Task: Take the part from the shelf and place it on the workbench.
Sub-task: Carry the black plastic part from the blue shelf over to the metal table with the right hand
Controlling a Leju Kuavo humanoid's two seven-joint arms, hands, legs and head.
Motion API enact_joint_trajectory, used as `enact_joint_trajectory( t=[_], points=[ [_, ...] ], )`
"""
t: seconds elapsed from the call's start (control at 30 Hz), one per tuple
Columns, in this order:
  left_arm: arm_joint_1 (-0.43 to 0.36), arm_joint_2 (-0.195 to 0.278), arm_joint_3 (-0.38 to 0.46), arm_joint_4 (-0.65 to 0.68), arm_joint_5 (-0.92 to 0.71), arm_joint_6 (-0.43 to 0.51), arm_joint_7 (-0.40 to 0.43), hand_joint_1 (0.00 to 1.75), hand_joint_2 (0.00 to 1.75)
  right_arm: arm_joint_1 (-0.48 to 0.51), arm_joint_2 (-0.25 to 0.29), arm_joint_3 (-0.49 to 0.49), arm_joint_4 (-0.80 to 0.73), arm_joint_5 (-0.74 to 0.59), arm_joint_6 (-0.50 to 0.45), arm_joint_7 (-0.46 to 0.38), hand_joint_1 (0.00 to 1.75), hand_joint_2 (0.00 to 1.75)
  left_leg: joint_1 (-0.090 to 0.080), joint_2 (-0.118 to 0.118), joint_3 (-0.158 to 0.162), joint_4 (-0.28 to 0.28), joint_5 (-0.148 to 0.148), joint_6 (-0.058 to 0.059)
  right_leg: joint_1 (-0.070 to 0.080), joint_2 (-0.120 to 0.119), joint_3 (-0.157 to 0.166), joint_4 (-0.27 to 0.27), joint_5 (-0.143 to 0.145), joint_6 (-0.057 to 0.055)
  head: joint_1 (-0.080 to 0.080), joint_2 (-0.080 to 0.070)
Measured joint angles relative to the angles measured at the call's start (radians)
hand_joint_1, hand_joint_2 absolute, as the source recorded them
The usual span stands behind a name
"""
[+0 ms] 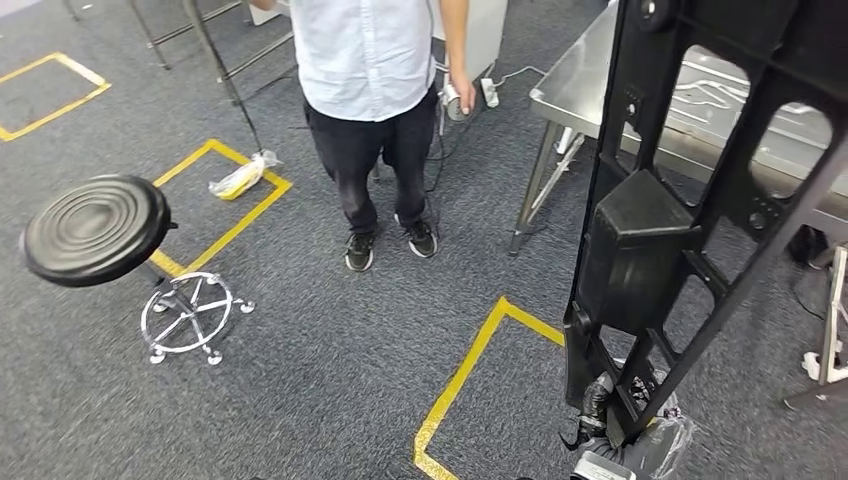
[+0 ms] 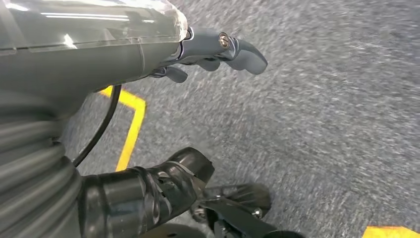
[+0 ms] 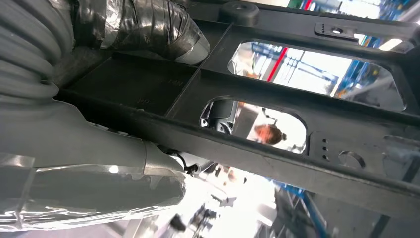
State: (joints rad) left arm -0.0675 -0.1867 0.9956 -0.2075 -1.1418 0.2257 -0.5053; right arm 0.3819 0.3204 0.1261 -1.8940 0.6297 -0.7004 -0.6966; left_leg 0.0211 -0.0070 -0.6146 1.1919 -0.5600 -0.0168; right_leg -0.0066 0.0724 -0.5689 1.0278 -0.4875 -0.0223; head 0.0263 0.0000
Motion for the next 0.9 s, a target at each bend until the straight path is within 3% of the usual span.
enact_joint_trajectory(
  t=[0.07, 0.1, 0.13, 0.2, 0.27, 0.37, 0.4, 0.43, 0.47, 0.5, 0.57, 0.63, 0.7, 0.73, 0.8, 0.83, 0.9],
  points=[
    [0.0, 0.0, 0.0, 0.0, 0.0, 0.0, 0.0, 0.0, 1.75, 0.0, 0.0, 0.0, 0.0, 0.0, 0.0, 0.0, 1.75, 1.75, 0.002, -0.043, 0.047, -0.118, 0.047, 0.006, 0.0, 0.024, -0.005, 0.011, -0.005, 0.008, 0.0, 0.0],
    [-0.001, 0.0, 0.0, 0.0, -0.001, -0.001, -0.001, 0.0, 1.75, 0.0, 0.0, 0.0, 0.0, 0.0, 0.0, 0.0, 1.75, 1.75, 0.002, -0.058, 0.059, -0.147, 0.053, 0.01, 0.0, 0.033, -0.01, 0.015, -0.006, 0.014, 0.0, 0.0],
    [-0.002, 0.0, -0.001, 0.0, -0.001, -0.001, -0.001, 0.0, 1.75, 0.0, 0.0, 0.0, 0.0, 0.0, 0.0, 0.0, 1.75, 1.75, 0.001, -0.064, 0.061, -0.152, 0.049, 0.015, 0.0, 0.041, -0.014, 0.016, -0.005, 0.02, 0.0, 0.0],
    [-0.003, -0.001, -0.001, 0.0, -0.001, -0.002, -0.001, 0.0, 1.75, 0.001, 0.0, -0.001, 0.0, 0.0, 0.0, 0.0, 1.75, 1.75, -0.001, -0.045, 0.062, -0.157, 0.055, 0.026, -0.004, 0.057, -0.02, 0.013, -0.001, 0.033, 0.0, 0.0],
    [-0.004, -0.001, -0.001, 0.0, -0.001, -0.005, -0.003, 0.0, 1.75, 0.002, 0.0, -0.002, 0.0, 0.001, 0.0, 0.0, 1.75, 1.75, 0.002, -0.022, 0.063, -0.164, 0.061, 0.039, -0.003, 0.028, -0.035, 0.041, -0.019, 0.044, 0.001, 0.0],
    [-0.002, -0.002, -0.001, 0.0, 0.0, -0.016, -0.005, 0.0, 1.75, 0.0, 0.0, -0.002, 0.0, 0.002, 0.0, 0.0, 1.75, 1.75, 0.001, 0.017, 0.064, -0.168, 0.061, 0.048, -0.002, -0.052, -0.12, 0.217, -0.107, 0.056, 0.003, 0.0],
    [0.0, -0.002, -0.001, 0.0, 0.0, -0.018, -0.006, 0.0, 1.75, 0.0, 0.0, -0.002, 0.0, 0.003, 0.0, 0.0, 1.75, 1.75, 0.001, 0.032, 0.064, -0.168, 0.06, 0.049, -0.003, -0.062, -0.147, 0.27, -0.124, 0.058, 0.003, 0.0],
    [0.001, -0.002, -0.001, 0.0, 0.0, -0.019, -0.006, 0.0, 1.75, 0.001, 0.0, -0.002, 0.001, 0.004, 0.0, 0.0, 1.75, 1.75, 0.0, 0.046, 0.065, -0.168, 0.059, 0.049, -0.004, -0.067, -0.159, 0.292, -0.122, 0.059, 0.003, 0.0],
    [0.0, -0.002, -0.001, 0.0, 0.0, -0.02, -0.006, 0.0, 1.75, 0.001, 0.0, -0.003, 0.001, 0.005, 0.0, 0.0, 1.75, 1.75, 0.0, 0.059, 0.067, -0.168, 0.057, 0.049, -0.005, -0.071, -0.148, 0.27, -0.1, 0.057, 0.003, 0.0],
    [-0.001, -0.003, -0.001, 0.0, -0.001, -0.021, -0.007, 0.0, 1.75, 0.002, 0.0, -0.004, 0.001, 0.006, 0.0, 0.0, 1.75, 1.75, -0.001, 0.07, 0.07, -0.168, 0.054, 0.047, -0.004, -0.079, -0.118, 0.213, -0.067, 0.054, 0.003, 0.0],
    [-0.002, -0.006, -0.001, 0.0, -0.003, -0.022, -0.007, 0.0, 1.75, 0.001, 0.0, -0.004, 0.001, 0.008, 0.0, 0.0, 1.75, 1.75, -0.003, 0.089, 0.078, -0.168, 0.048, 0.042, 0.004, -0.124, -0.044, 0.072, -0.012, 0.04, 0.003, 0.0],
    [-0.003, -0.009, -0.001, 0.0, -0.004, -0.023, -0.008, 0.0, 1.75, 0.001, 0.0, -0.005, 0.0, 0.01, 0.0, 0.0, 1.75, 1.75, -0.007, 0.106, 0.085, -0.169, 0.044, 0.034, 0.014, -0.15, -0.013, 0.008, 0.001, 0.029, 0.002, 0.0],
    [-0.004, -0.01, -0.002, 0.0, -0.005, -0.024, -0.009, 0.0, 1.75, 0.002, 0.0, -0.006, 0.0, 0.011, 0.0, 0.0, 1.75, 1.75, -0.009, 0.123, 0.093, -0.174, 0.042, 0.023, 0.016, -0.13, -0.014, 0.002, 0.003, 0.022, 0.002, 0.0],
    [-0.006, -0.011, -0.002, 0.0, -0.005, -0.024, -0.01, 0.0, 1.75, 0.003, 0.0, -0.007, 0.0, 0.012, 0.0, 0.0, 1.75, 1.75, -0.008, 0.118, 0.096, -0.173, 0.037, 0.017, 0.013, -0.119, -0.012, -0.004, 0.006, 0.018, 0.002, 0.0],
    [-0.006, -0.011, -0.002, 0.0, -0.005, -0.027, -0.013, 0.0, 1.75, 0.003, 0.0, -0.008, 0.0, 0.012, 0.0, 0.0, 1.75, 1.75, -0.006, 0.072, 0.08, -0.125, 0.001, 0.008, 0.005, -0.096, -0.005, -0.017, 0.015, 0.006, 0.002, 0.0],
    [-0.006, -0.011, -0.002, 0.0, -0.005, -0.028, -0.015, 0.0, 1.75, 0.003, 0.0, -0.008, 0.0, 0.012, 0.0, 0.0, 1.75, 1.75, -0.004, 0.042, 0.055, -0.069, -0.031, 0.006, 0.003, -0.085, -0.005, -0.02, 0.017, 0.003, 0.001, 0.0],
    [-0.003, -0.011, -0.002, 0.0, -0.006, -0.029, -0.016, 0.0, 1.75, 0.002, 0.0, -0.008, 0.0, 0.012, 0.0, 0.0, 1.75, 1.75, -0.003, 0.017, -0.011, 0.065, -0.087, 0.002, 0.003, -0.059, -0.005, -0.018, 0.017, -0.001, 0.001, 0.0]
  ],
)
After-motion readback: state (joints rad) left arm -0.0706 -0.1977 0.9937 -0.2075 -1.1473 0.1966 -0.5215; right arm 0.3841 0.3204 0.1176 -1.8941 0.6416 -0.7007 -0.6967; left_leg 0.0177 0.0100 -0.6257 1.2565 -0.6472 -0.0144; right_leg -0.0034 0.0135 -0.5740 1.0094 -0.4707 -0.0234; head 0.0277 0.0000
